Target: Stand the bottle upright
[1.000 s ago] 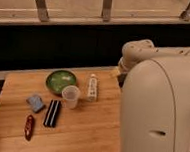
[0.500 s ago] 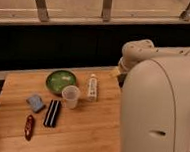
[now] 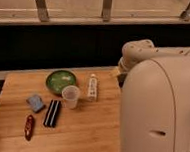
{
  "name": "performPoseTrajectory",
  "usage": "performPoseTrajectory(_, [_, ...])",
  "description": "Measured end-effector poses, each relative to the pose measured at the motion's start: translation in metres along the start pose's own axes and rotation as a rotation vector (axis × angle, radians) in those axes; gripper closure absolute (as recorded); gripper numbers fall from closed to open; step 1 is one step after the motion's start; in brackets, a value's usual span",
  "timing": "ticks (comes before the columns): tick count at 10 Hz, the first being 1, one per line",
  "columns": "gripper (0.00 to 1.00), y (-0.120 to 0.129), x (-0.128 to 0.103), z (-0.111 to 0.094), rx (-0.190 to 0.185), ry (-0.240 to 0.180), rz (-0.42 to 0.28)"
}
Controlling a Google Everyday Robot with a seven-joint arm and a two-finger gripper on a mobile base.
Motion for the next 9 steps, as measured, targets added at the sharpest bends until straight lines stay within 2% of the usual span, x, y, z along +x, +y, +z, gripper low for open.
performPoseTrajectory(7, [0.20,0.000,-0.001,-0.001,0.001,-0.003,-0.002])
performPoseTrajectory(9, [0.20,-0.002,-0.012,-0.002,0.007,-0.015,-0.014])
